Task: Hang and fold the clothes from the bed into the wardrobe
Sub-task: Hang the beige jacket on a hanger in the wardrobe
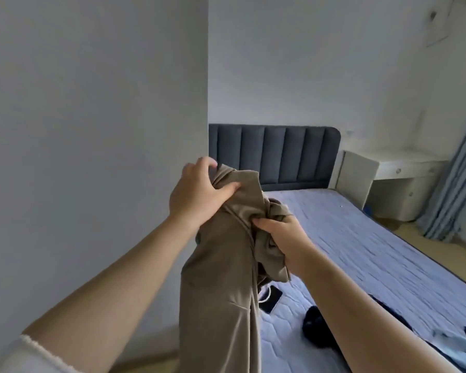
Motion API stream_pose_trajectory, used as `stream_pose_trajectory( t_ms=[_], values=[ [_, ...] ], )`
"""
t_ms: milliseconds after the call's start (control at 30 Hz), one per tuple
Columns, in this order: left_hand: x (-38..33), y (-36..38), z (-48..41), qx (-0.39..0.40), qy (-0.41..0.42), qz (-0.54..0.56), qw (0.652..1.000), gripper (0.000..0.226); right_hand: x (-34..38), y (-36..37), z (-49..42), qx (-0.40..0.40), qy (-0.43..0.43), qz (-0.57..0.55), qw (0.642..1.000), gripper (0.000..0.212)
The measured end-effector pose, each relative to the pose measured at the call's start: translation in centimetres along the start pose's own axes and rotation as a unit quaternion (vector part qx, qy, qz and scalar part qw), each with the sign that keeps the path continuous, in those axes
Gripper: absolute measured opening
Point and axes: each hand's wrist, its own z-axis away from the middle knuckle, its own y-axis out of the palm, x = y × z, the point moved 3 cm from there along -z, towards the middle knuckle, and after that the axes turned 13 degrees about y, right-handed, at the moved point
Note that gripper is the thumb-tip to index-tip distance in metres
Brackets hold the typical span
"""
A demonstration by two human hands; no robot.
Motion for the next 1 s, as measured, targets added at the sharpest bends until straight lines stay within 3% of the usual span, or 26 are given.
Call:
stream_pose_trajectory(
  t_ms=[67, 133, 167, 233, 333, 433, 500, 567, 667, 767, 833, 867, 1000],
  values=[
    [1.5, -2.3, 3.3, -0.061, -0.037, -0.063, 0.995, 0.041, -0.9, 2.9, 0.4, 0.015, 0.011, -0.001, 1.0, 0.009],
    [3.3, -3.9, 6.6, -0.005, -0.167, 0.011, 0.986, 0.037, -1.6, 6.5, 1.2, 0.057, 0.031, 0.0, 0.998, 0.012],
    [4.1, -4.5, 8.2, 0.04, -0.253, 0.097, 0.962, 0.037, -1.9, 8.4, 1.7, 0.084, 0.038, 0.007, 0.996, 0.015],
    [5.4, -6.3, 11.3, 0.081, -0.391, 0.271, 0.876, 0.032, -2.2, 12.4, 2.9, 0.147, 0.043, 0.029, 0.988, 0.019],
    [8.1, -10.9, 14.7, 0.018, -0.479, 0.341, 0.808, 0.018, -2.3, 18.4, 5.1, 0.231, 0.02, 0.079, 0.97, 0.021],
    [10.4, -15.9, 18.1, -0.049, -0.538, 0.392, 0.744, 0.018, -2.3, 24.0, 8.0, 0.288, -0.001, 0.135, 0.948, 0.023],
    [11.7, -19.5, 20.0, -0.065, -0.539, 0.39, 0.744, 0.017, -2.1, 27.8, 9.7, 0.312, -0.01, 0.161, 0.936, 0.022],
    [13.7, -23.5, 22.3, -0.096, -0.532, 0.333, 0.773, 0.011, -2.0, 31.6, 11.4, 0.324, -0.018, 0.174, 0.93, 0.016],
    [17.5, -31.1, 26.6, -0.193, -0.499, 0.146, 0.832, 0.015, -1.9, 37.5, 14.3, 0.343, 0.007, 0.145, 0.928, 0.007],
    [19.8, -38.6, 31.3, -0.218, -0.448, -0.07, 0.864, 0.015, -2.1, 43.6, 17.5, 0.352, 0.027, 0.112, 0.929, 0.009],
    [20.8, -42.8, 34.1, -0.247, -0.444, -0.108, 0.855, 0.017, -2.2, 47.7, 19.7, 0.35, 0.027, 0.101, 0.931, 0.013],
    [21.4, -44.6, 35.7, -0.283, -0.454, -0.065, 0.843, 0.019, -2.3, 49.8, 20.8, 0.356, 0.03, 0.1, 0.929, 0.014],
    [23.5, -50.8, 41.6, -0.412, -0.515, 0.207, 0.722, 0.019, -3.3, 57.4, 24.8, 0.396, 0.054, 0.095, 0.912, 0.012]
  ],
)
